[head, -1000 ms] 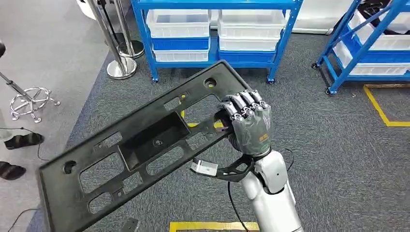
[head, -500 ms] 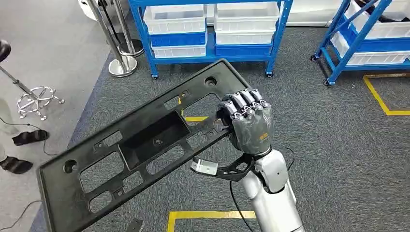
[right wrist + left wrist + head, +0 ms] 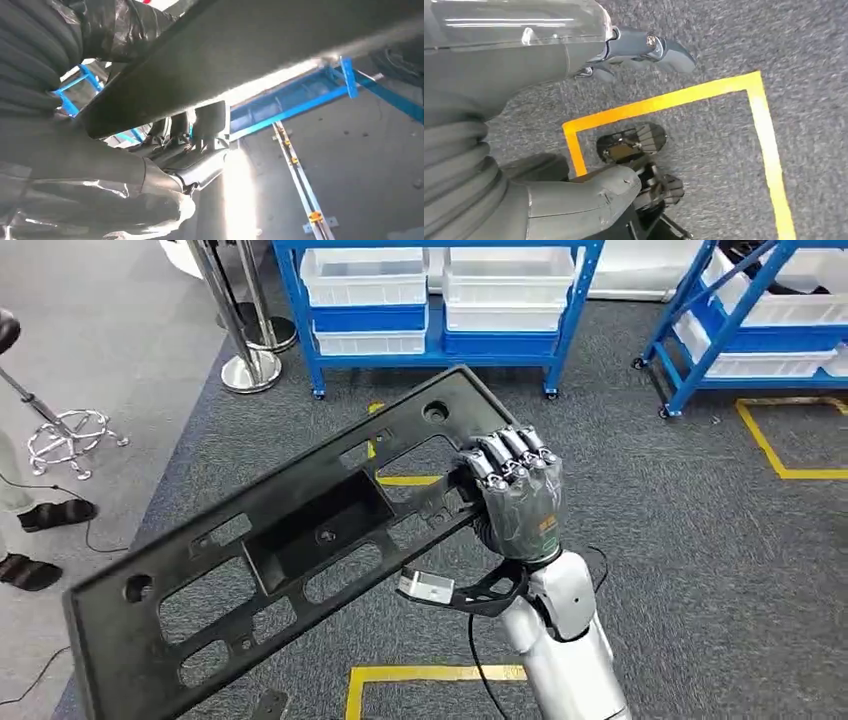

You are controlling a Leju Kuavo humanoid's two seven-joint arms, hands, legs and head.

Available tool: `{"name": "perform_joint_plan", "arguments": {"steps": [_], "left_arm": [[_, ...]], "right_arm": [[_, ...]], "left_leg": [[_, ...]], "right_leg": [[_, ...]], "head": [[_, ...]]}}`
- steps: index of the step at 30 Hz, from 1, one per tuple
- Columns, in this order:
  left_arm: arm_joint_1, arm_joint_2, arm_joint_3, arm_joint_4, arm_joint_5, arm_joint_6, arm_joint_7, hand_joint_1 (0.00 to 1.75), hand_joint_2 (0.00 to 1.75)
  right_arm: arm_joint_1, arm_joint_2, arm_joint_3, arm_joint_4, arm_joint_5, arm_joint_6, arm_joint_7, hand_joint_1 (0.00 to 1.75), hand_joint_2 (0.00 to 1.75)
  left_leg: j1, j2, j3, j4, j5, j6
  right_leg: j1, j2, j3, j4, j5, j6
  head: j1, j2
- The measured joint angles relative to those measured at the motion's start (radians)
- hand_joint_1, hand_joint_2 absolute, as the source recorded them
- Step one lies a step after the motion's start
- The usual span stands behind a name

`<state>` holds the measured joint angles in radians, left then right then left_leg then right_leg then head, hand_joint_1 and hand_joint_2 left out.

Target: Take the parts from the cabinet and place them on the table.

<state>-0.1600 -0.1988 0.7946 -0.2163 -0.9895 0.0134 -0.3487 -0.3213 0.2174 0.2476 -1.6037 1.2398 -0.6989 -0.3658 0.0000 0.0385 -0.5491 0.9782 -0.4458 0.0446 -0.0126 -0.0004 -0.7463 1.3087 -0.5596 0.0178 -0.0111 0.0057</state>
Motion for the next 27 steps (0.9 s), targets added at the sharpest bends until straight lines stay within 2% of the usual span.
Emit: {"name": "perform_joint_plan", "arguments": {"steps": [1, 2, 3, 4, 5, 8, 9, 10, 11, 13, 14, 15, 16, 17, 18, 19, 20, 21, 23, 24, 25, 26, 27], "left_arm": [[-0.001, -0.001, -0.001, 0.0, 0.0, 0.0, 0.0, 0.0, 1.75], [-0.001, -0.003, -0.003, 0.0, -0.002, 0.0, 0.0, 0.0, 1.75], [-0.001, -0.003, -0.005, 0.0, -0.003, 0.0, 0.0, 0.0, 1.75], [-0.002, -0.003, -0.006, 0.0, -0.003, 0.0, 0.0, 0.0, 1.75], [-0.002, -0.003, -0.006, 0.0, -0.003, 0.0, 0.0, 0.0, 1.75], [-0.003, -0.005, -0.01, 0.0, -0.003, 0.0, 0.0, 0.0, 1.75], [-0.005, -0.005, -0.012, 0.0, -0.003, 0.0, 0.0, 0.0, 1.75], [-0.005, -0.005, -0.013, 0.0, -0.005, 0.0, -0.001, 0.0, 1.75], [-0.005, -0.006, -0.014, 0.0, -0.005, 0.0, -0.001, 0.0, 1.75], [-0.003, -0.006, -0.014, 0.0, -0.005, -0.001, 0.0, 0.0, 1.75], [-0.002, -0.006, -0.015, 0.0, -0.005, -0.002, -0.001, 0.0, 1.75], [-0.001, -0.007, -0.016, 0.0, -0.005, -0.003, -0.001, 0.0, 1.75], [-0.002, -0.007, -0.018, 0.0, -0.005, -0.003, -0.001, 0.0, 1.75], [-0.002, -0.007, -0.019, 0.0, -0.005, -0.003, -0.001, 0.0, 1.75], [-0.003, -0.007, -0.02, 0.0, -0.005, -0.003, -0.001, 0.0, 1.75], [-0.003, -0.006, -0.02, 0.0, -0.004, -0.003, -0.002, 0.0, 1.75], [-0.005, -0.005, -0.02, 0.0, -0.004, -0.003, -0.002, 0.0, 1.75], [-0.006, -0.006, -0.021, 0.0, -0.003, -0.003, -0.002, 0.0, 1.75], [-0.005, -0.007, -0.021, 0.0, -0.002, -0.003, -0.002, 0.0, 1.75], [-0.005, -0.007, -0.021, 0.0, -0.001, -0.003, -0.002, 0.0, 1.75], [-0.007, -0.009, -0.022, 0.0, -0.001, -0.003, -0.002, 0.0, 1.75], [-0.009, -0.01, -0.023, 0.0, 0.0, -0.003, -0.003, 0.0, 1.75], [-0.008, -0.01, -0.023, 0.0, 0.0, -0.003, -0.002, 0.0, 1.75]], "right_arm": [[0.0, -0.002, 0.0, 0.0, 0.0, 0.0, 0.0, 1.75, 1.75], [-0.001, -0.004, 0.0, 0.0, 0.0, 0.0, 0.0, 1.75, 1.75], [-0.001, -0.005, 0.0, 0.0, 0.001, 0.0, 0.002, 1.75, 1.75], [-0.003, -0.006, 0.0, 0.0, 0.002, 0.0, 0.003, 1.75, 1.75], [-0.002, -0.006, 0.002, -0.001, 0.002, 0.0, 0.003, 1.75, 1.75], [-0.002, -0.01, 0.003, -0.001, 0.004, 0.0, 0.006, 1.75, 1.75], [-0.002, -0.01, 0.003, -0.001, 0.004, 0.0, 0.006, 1.75, 1.75], [-0.002, -0.01, 0.003, -0.001, 0.004, 0.0, 0.007, 1.75, 1.75], [-0.002, -0.01, 0.006, -0.001, 0.004, 0.0, 0.008, 1.75, 1.75], [-0.002, -0.01, 0.01, 0.0, 0.004, 0.0, 0.008, 1.75, 1.75], [-0.001, -0.01, 0.01, 0.0, 0.005, 0.0, 0.009, 1.75, 1.75], [-0.001, -0.011, 0.01, 0.0, 0.005, 0.0, 0.01, 1.75, 1.75], [-0.001, -0.011, 0.011, 0.0, 0.005, 0.0, 0.012, 1.75, 1.75], [-0.001, -0.012, 0.011, 0.0, 0.005, 0.0, 0.013, 1.75, 1.75], [-0.002, -0.012, 0.013, -0.001, 0.005, 0.0, 0.014, 1.75, 1.75], [-0.004, -0.012, 0.016, -0.001, 0.005, 0.0, 0.015, 1.75, 1.75], [-0.007, -0.012, 0.017, -0.001, 0.005, 0.0, 0.015, 1.75, 1.75], [-0.008, -0.013, 0.018, -0.001, 0.005, 0.0, 0.016, 1.75, 1.75], [-0.006, -0.014, 0.019, -0.001, 0.005, 0.0, 0.019, 1.75, 1.75], [-0.007, -0.016, 0.019, -0.003, 0.006, 0.0, 0.019, 1.75, 1.75], [-0.007, -0.019, 0.019, -0.006, 0.006, 0.0, 0.019, 1.75, 1.75], [-0.011, -0.019, 0.019, -0.007, 0.006, 0.0, 0.019, 1.75, 1.75], [-0.011, -0.02, 0.019, -0.009, 0.006, 0.0, 0.02, 1.75, 1.75]], "left_leg": [[0.001, 0.006, -0.005, 0.009, -0.003, -0.003], [0.002, 0.011, -0.01, 0.02, -0.007, -0.007], [0.003, 0.017, -0.013, 0.033, -0.015, -0.012], [0.0, 0.022, -0.02, 0.038, -0.018, -0.017], [-0.009, 0.026, -0.026, 0.054, -0.024, -0.023], [-0.006, 0.046, -0.024, 0.051, -0.023, -0.033], [-0.003, 0.03, -0.03, 0.058, -0.033, -0.042], [0.0, 0.001, -0.035, 0.08, -0.055, -0.048], [0.003, -0.018, -0.06, 0.141, -0.099, -0.053], [0.005, -0.027, -0.132, 0.304, -0.175, -0.057], [0.005, -0.028, -0.156, 0.357, -0.188, -0.057], [0.005, -0.028, -0.159, 0.365, -0.178, -0.055], [0.005, -0.029, -0.14, 0.328, -0.147, -0.052], [0.005, -0.034, -0.099, 0.25, -0.101, -0.046], [0.004, -0.05, -0.051, 0.152, -0.052, -0.038], [0.004, -0.092, -0.016, 0.072, -0.03, -0.029], [0.004, -0.123, -0.01, 0.055, -0.037, -0.021], [0.0, -0.114, -0.006, 0.046, -0.037, -0.019], [-0.003, -0.098, -0.008, 0.045, -0.034, -0.017], [0.002, -0.086, -0.001, 0.024, -0.022, -0.012], [0.008, -0.068, 0.006, 0.012, -0.012, -0.01], [0.007, -0.06, 0.005, 0.008, -0.01, -0.004], [0.005, -0.048, 0.003, 0.009, -0.009, -0.002]], "right_leg": [[-0.002, -0.003, 0.033, -0.057, 0.035, 0.001], [-0.003, -0.013, 0.083, -0.143, 0.075, 0.002], [-0.003, -0.038, 0.133, -0.231, 0.104, 0.002], [0.006, -0.063, 0.136, -0.242, 0.076, -0.008], [0.003, -0.046, 0.132, -0.249, 0.09, -0.019], [0.007, -0.023, 0.125, -0.248, 0.093, -0.033], [0.0, -0.017, 0.125, -0.252, 0.098, -0.041], [-0.002, -0.012, 0.124, -0.253, 0.1, -0.044], [-0.002, -0.005, 0.121, -0.253, 0.102, -0.048], [0.0, 0.013, 0.114, -0.253, 0.106, -0.053], [0.001, 0.022, 0.112, -0.253, 0.108, -0.053], [0.001, 0.033, 0.111, -0.252, 0.11, -0.052], [0.001, 0.043, 0.111, -0.252, 0.112, -0.051], [0.001, 0.055, 0.112, -0.252, 0.113, -0.049], [0.001, 0.066, 0.114, -0.252, 0.115, -0.047], [-0.002, 0.073, 0.113, -0.253, 0.117, -0.045], [0.003, 0.079, 0.107, -0.252, 0.121, -0.037], [-0.009, 0.092, 0.098, -0.252, 0.127, -0.029], [-0.011, 0.11, 0.095, -0.262, 0.137, -0.015], [-0.006, 0.118, 0.097, -0.267, 0.141, -0.007], [-0.004, 0.073, 0.091, -0.25, 0.128, -0.009], [0.002, 0.035, 0.069, -0.208, 0.091, -0.007], [0.0, 0.021, 0.039, -0.141, 0.051, -0.004]], "head": [[0.0, 0.0], [0.0, 0.0], [0.0, 0.0], [0.0, 0.0], [-0.002, 0.0], [0.0, 0.0], [-0.001, 0.0], [-0.001, 0.0], [-0.001, 0.0], [-0.001, 0.0], [-0.001, 0.0], [-0.001, 0.0], [-0.001, 0.0], [-0.001, 0.0], [-0.001, 0.0], [-0.001, 0.0], [0.0, 0.0], [-0.003, 0.0], [-0.002, 0.0], [-0.001, 0.0], [-0.001, 0.0], [0.0, 0.0], [-0.001, 0.0]]}}
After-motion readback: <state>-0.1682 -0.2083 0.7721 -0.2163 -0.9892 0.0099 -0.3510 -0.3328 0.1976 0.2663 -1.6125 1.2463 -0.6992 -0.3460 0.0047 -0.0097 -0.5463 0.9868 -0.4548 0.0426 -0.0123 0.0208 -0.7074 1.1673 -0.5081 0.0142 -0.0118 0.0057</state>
